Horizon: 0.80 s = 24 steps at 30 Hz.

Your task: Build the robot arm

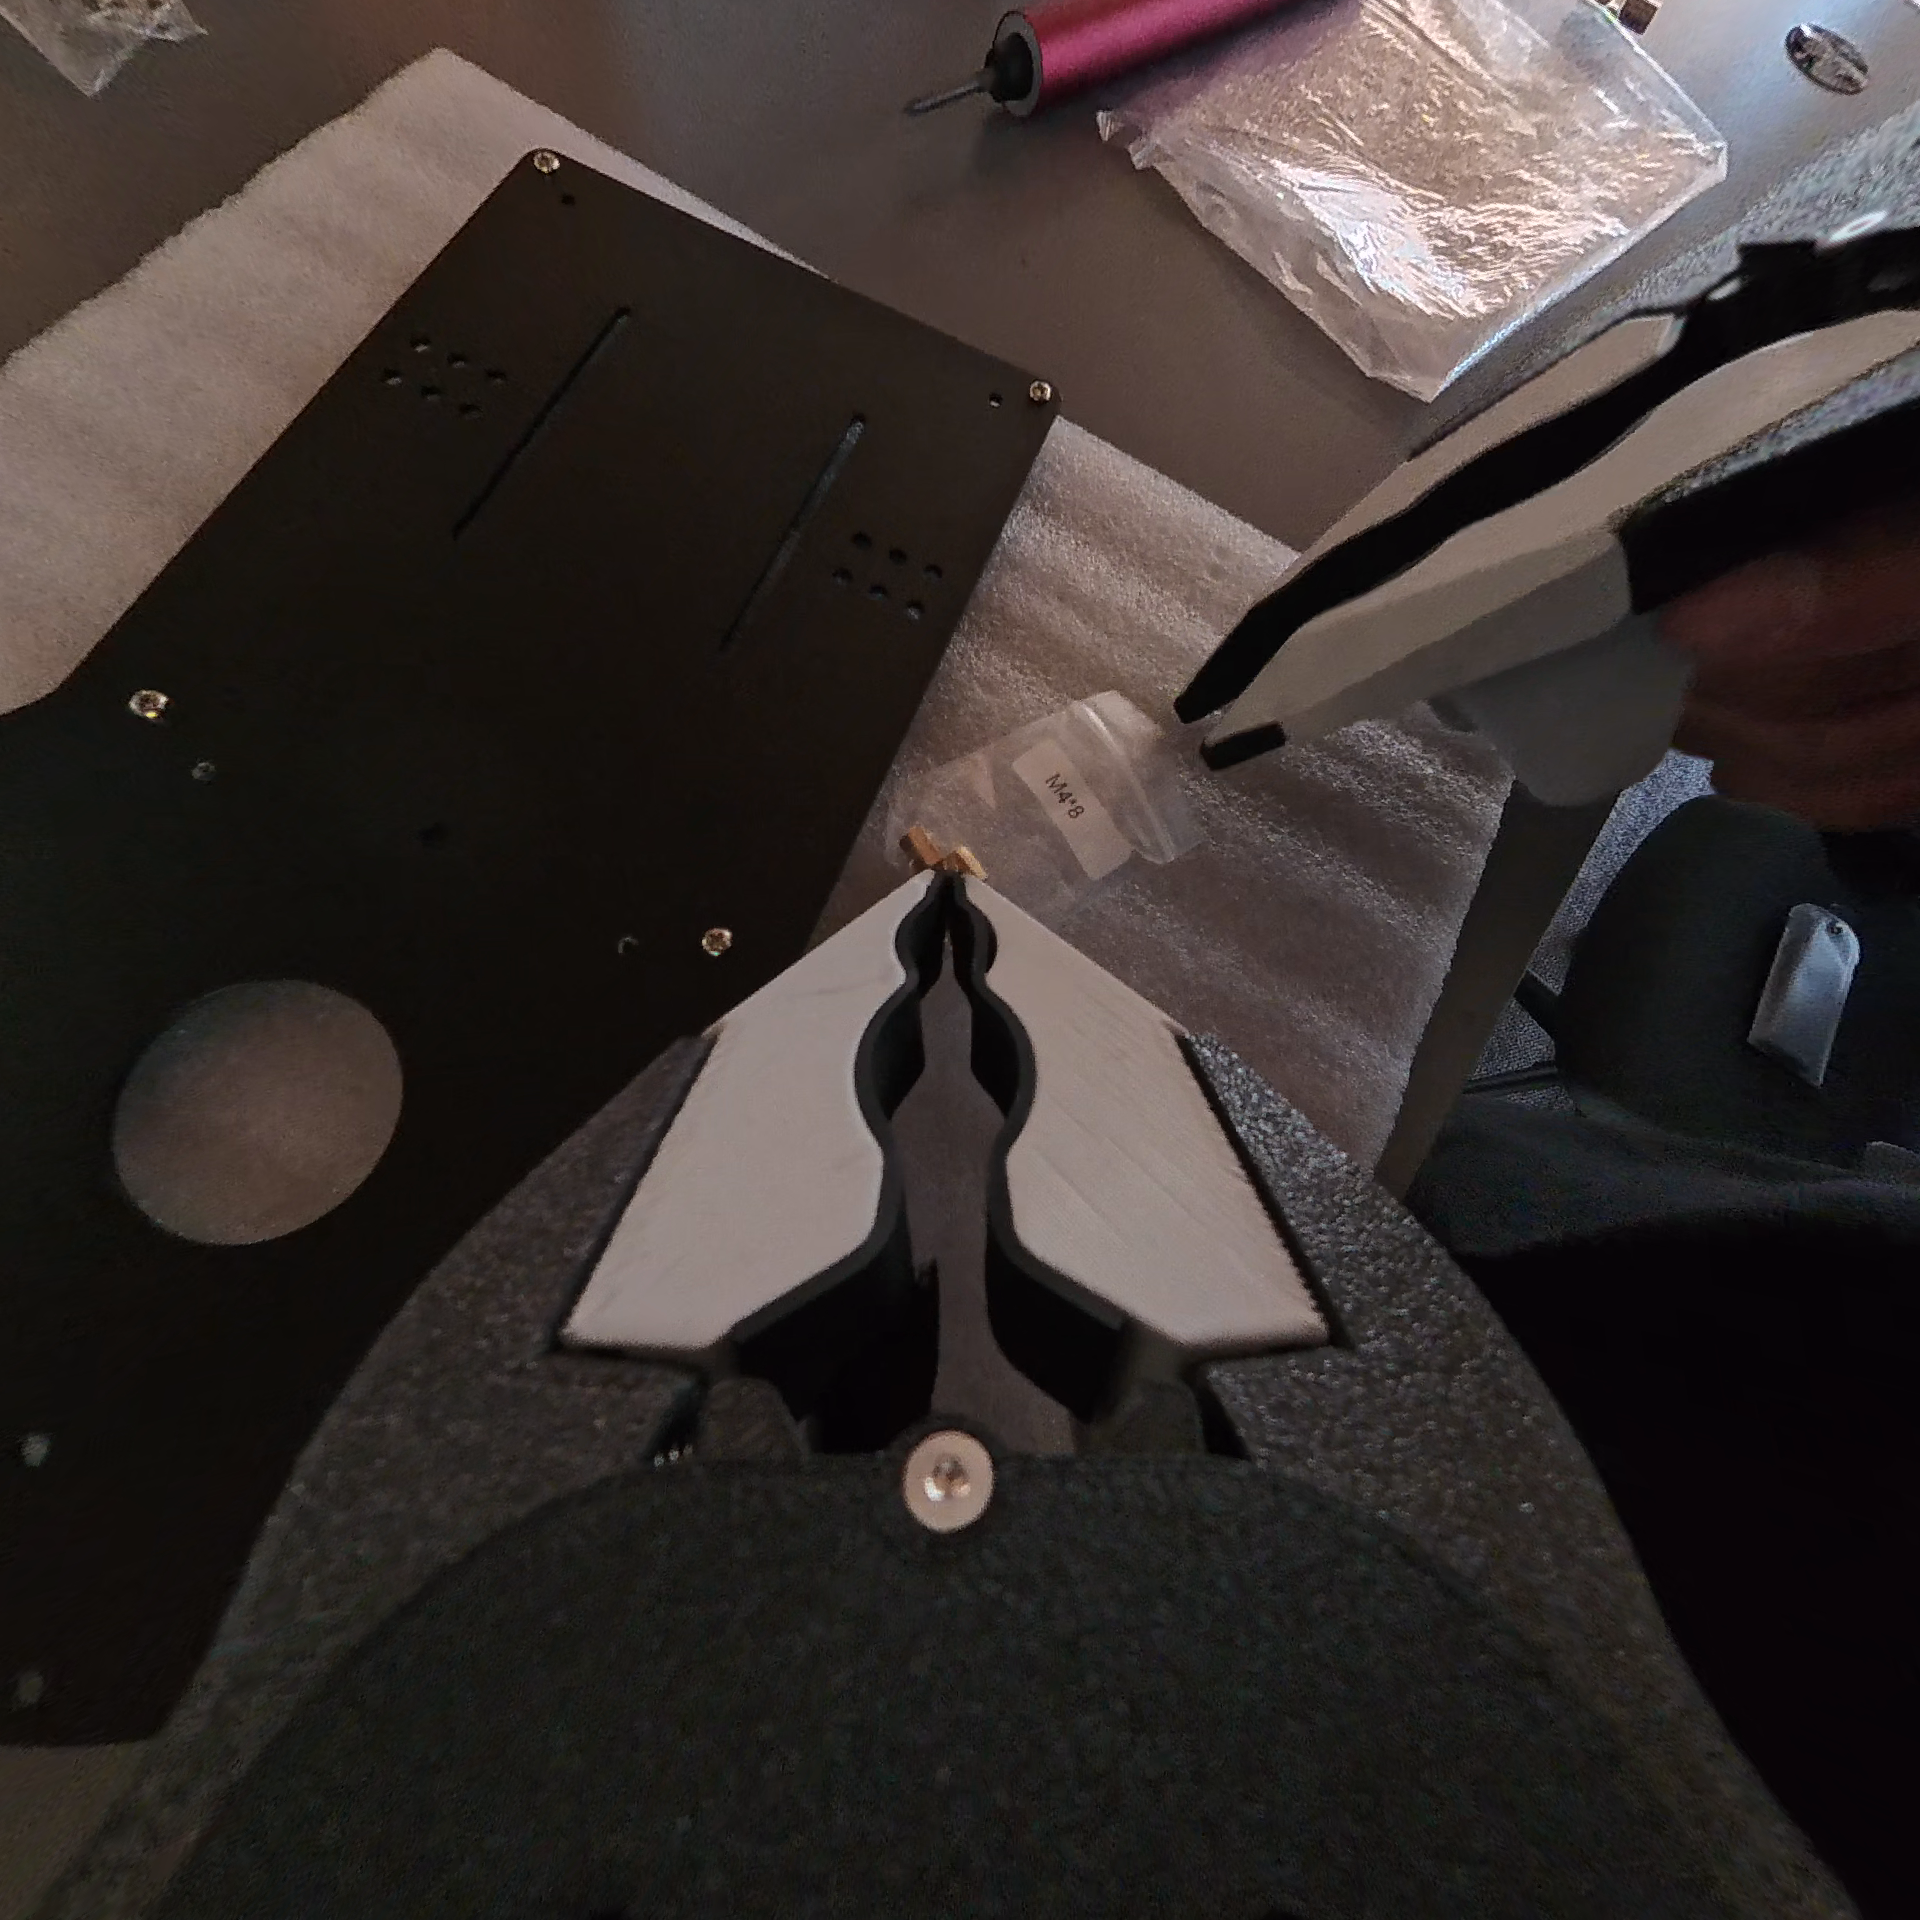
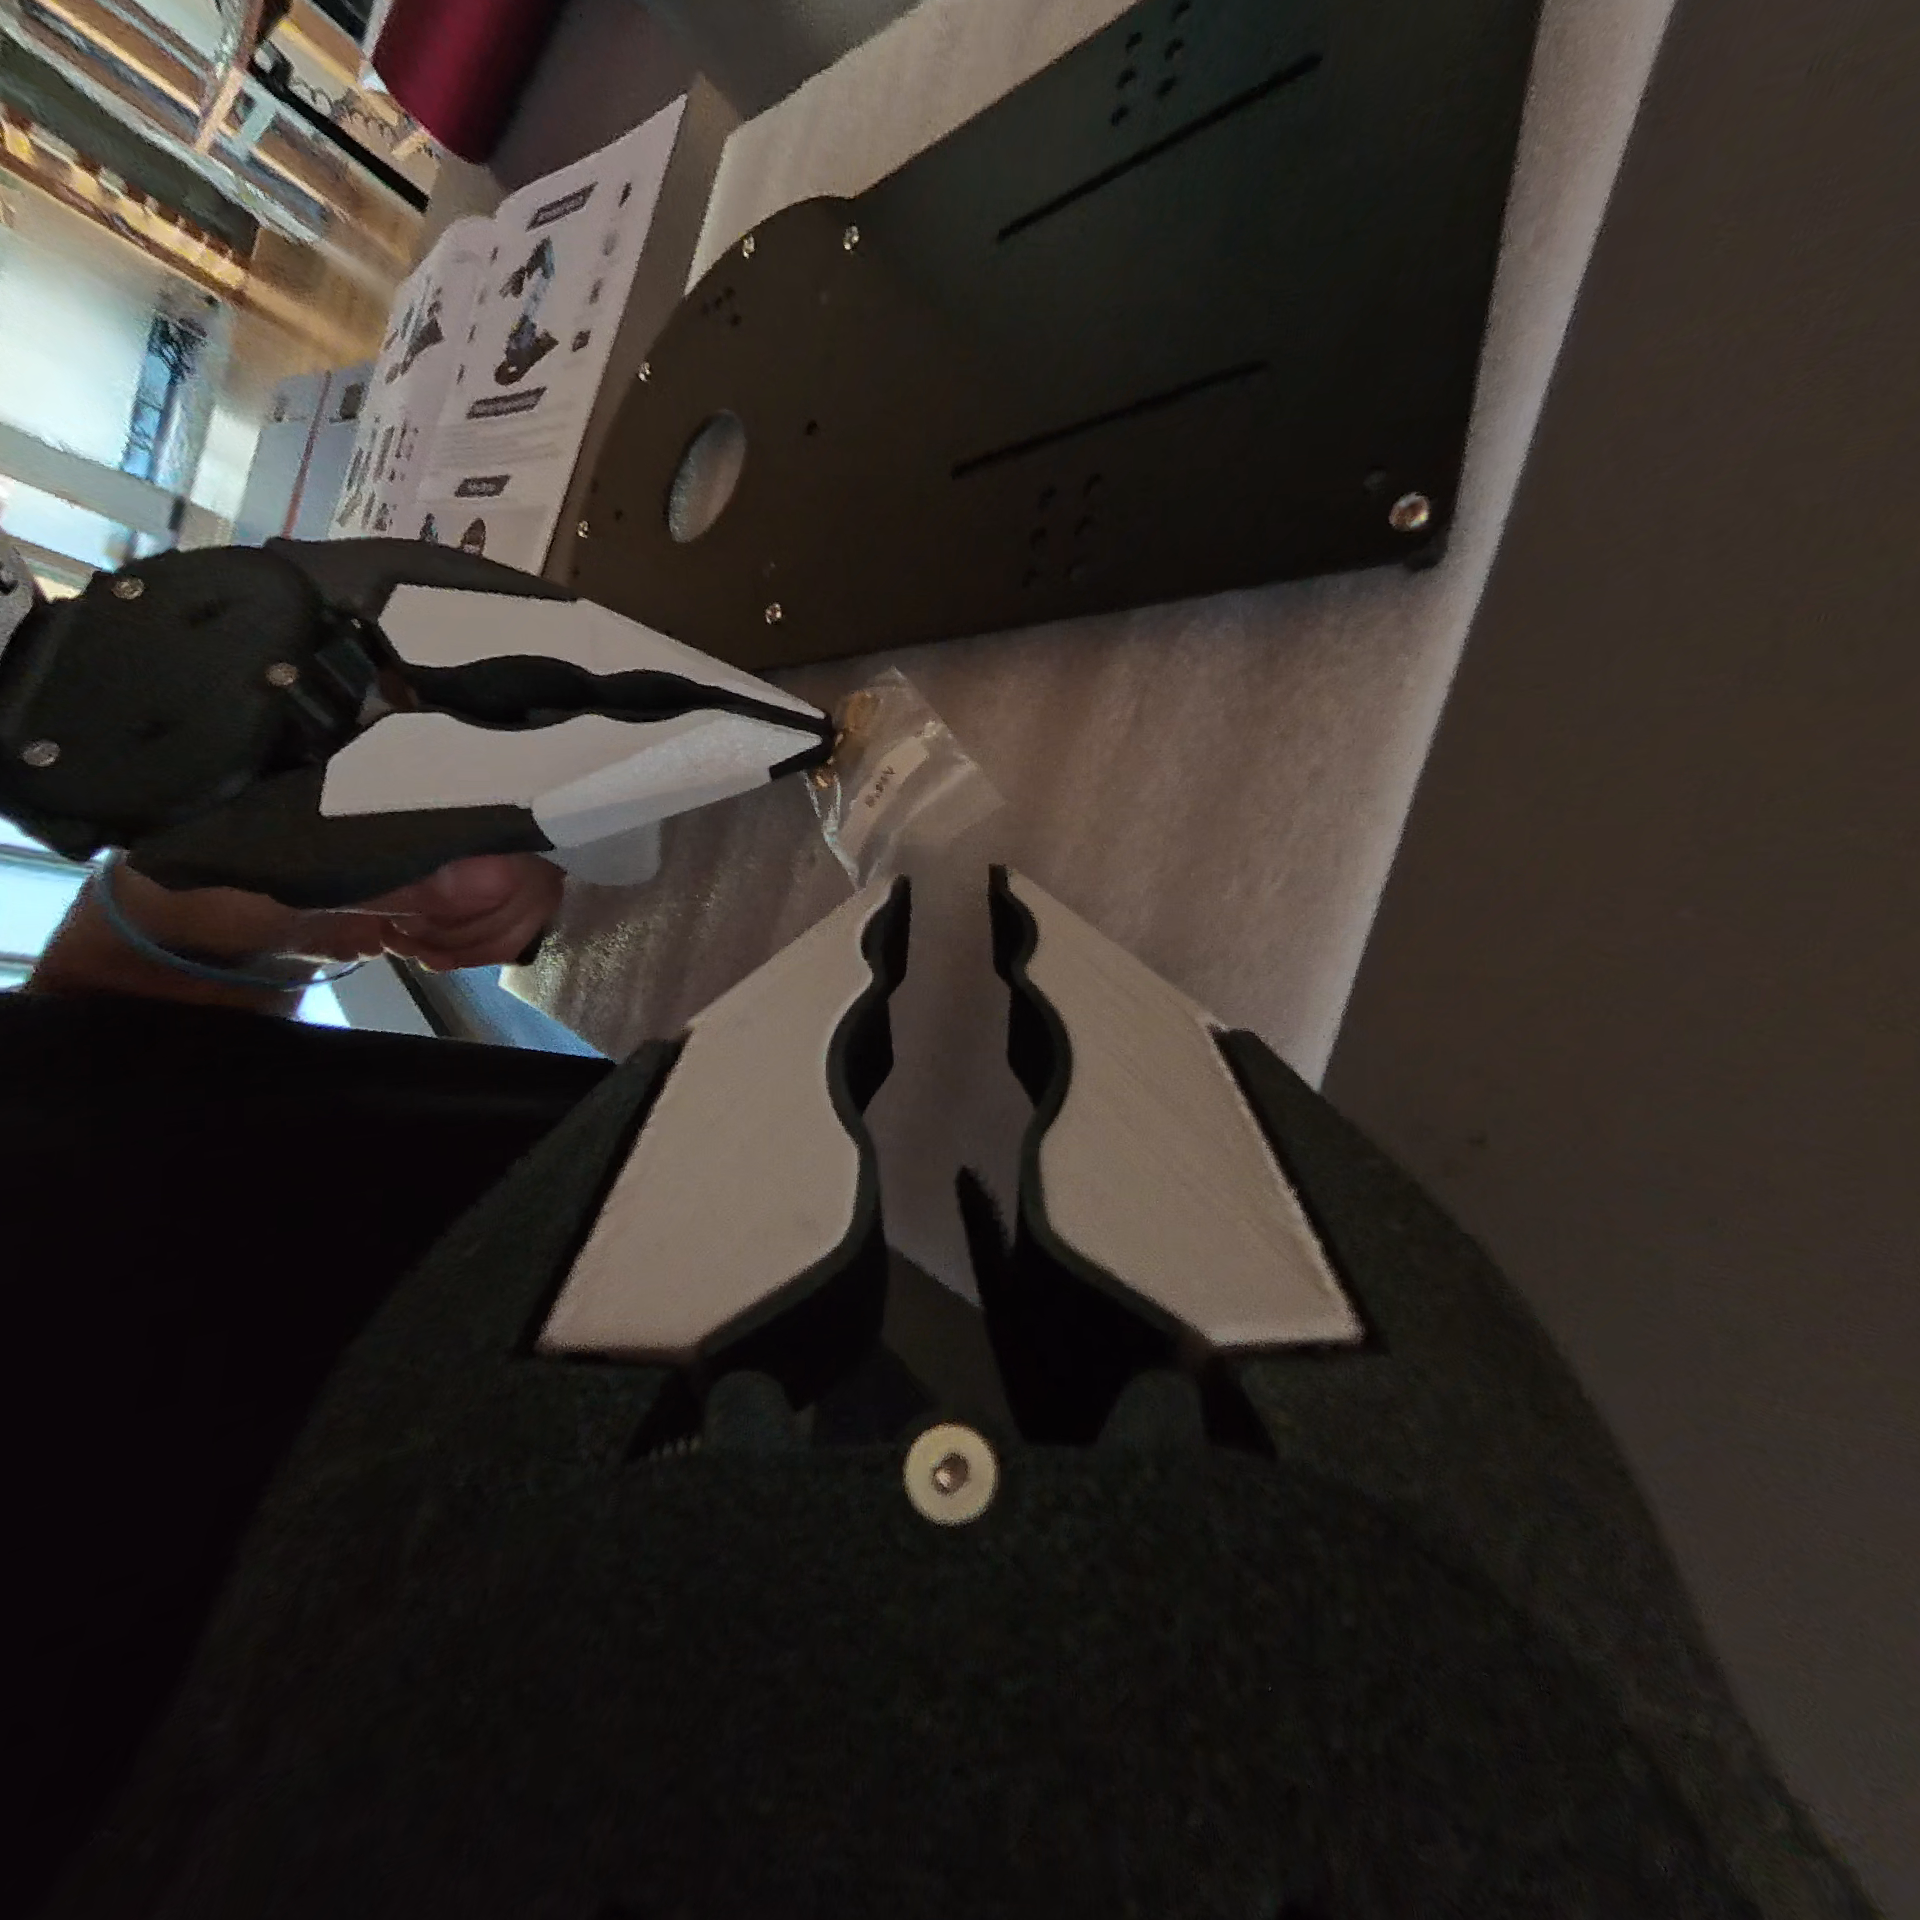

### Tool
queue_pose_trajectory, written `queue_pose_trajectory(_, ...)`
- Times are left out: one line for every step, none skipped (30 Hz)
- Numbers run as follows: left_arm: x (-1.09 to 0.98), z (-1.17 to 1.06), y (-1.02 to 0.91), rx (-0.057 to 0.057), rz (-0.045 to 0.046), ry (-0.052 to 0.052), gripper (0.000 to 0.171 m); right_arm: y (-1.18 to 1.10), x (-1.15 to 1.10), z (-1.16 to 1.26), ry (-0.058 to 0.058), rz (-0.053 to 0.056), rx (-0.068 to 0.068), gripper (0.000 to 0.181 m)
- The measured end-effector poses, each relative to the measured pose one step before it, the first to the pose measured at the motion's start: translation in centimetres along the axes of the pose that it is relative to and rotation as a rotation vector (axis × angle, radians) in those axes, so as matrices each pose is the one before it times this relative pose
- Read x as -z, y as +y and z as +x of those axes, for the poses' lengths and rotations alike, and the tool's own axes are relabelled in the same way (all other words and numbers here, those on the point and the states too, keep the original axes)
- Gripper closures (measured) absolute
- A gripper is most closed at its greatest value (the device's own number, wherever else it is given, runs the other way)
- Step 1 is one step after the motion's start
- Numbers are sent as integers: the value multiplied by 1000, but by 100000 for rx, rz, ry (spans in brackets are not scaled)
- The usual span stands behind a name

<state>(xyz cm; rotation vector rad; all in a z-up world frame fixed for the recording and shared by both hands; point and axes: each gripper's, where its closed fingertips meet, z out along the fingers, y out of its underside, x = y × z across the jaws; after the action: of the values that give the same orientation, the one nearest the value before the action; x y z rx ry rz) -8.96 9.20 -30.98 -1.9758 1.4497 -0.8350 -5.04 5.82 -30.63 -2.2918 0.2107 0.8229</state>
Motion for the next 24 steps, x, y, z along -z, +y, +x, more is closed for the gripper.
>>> queue_pose_trajectory(13, -16, 24, 373, -5, 198, 171, 253, -190, -85, -1183, -1280, -1359, 166)
queue_pose_trajectory(15, -12, 15, 356, -36, 207, 171, 170, -199, -427, -2673, -1075, 118, 166)
queue_pose_trajectory(8, -17, 10, 360, -51, 154, 171, -61, -160, -427, -2171, 90, 918, 166)
queue_pose_trajectory(-10, -9, 2, 463, -104, 45, 171, -140, -142, -465, -2406, 314, 1118, 167)
queue_pose_trajectory(-4, 6, -5, 477, -172, -192, 171, -155, -108, -458, -2790, 100, 726, 166)
queue_pose_trajectory(-6, -17, -1, 286, -119, -532, 171, -186, -78, -228, -1941, 173, 304, 166)
queue_pose_trajectory(-11, -9, -4, 122, 13, -738, 171, -296, -43, -127, -1765, 815, 101, 167)
queue_pose_trajectory(-9, 7, 3, 126, 25, -827, 171, -257, -34, -242, -2693, 646, -284, 167)
queue_pose_trajectory(14, 0, 7, 108, -104, -898, 171, -180, -24, -288, -2785, 190, -360, 169)
queue_pose_trajectory(50, 20, 14, -136, -372, -987, 171, -137, -36, -87, -1220, 28, 0, 173)
queue_pose_trajectory(100, 39, 40, -861, -708, -883, 171, -49, -51, 80, 225, -581, 1008, 181)
queue_pose_trajectory(164, 83, 44, -2278, -828, -726, 171, -54, -7, 5, 208, -702, 2066, 181)
queue_pose_trajectory(280, 31, -95, -3984, -6, -1161, 171, -146, 88, -216, -530, -576, 2687, 181)
queue_pose_trajectory(427, 1, -345, -5463, 1610, -1290, 164, -293, 218, -267, -61, -469, 2994, 181)
queue_pose_trajectory(512, 164, -507, -6862, 2463, -399, 149, -414, 323, -291, 552, -599, 3071, 181)
queue_pose_trajectory(519, 241, -590, -7921, 2703, -69, 134, -529, 403, -382, 373, -462, 2827, 181)
queue_pose_trajectory(413, 81, -675, -7606, 2760, -1189, 122, -563, 395, -398, 259, -743, 1811, 181)
queue_pose_trajectory(240, -41, -683, -6224, 2325, -1799, 113, -488, 357, -451, -133, -1367, 1099, 181)
queue_pose_trajectory(49, -37, -659, -4932, 2106, -1818, 111, -412, 298, -744, -2025, -1714, 1560, 181)
queue_pose_trajectory(-57, -3, -697, -4565, 2550, -1715, 110, -351, 254, -955, -3110, -1956, 2229, 181)
queue_pose_trajectory(-121, 87, -690, -4772, 2799, -1337, 109, -293, 211, -714, -1549, -2233, 2791, 181)
queue_pose_trajectory(-154, -6, -689, -4842, 2728, -1887, 111, -241, 217, -485, -311, -2253, 3241, 181)
queue_pose_trajectory(-127, -177, -667, -4768, 2380, -2581, 111, -193, 231, -378, -171, -2176, 3215, 181)
queue_pose_trajectory(-57, -203, -664, -3947, 2448, -2057, 110, -233, 269, -175, 410, -1543, 2898, 181)
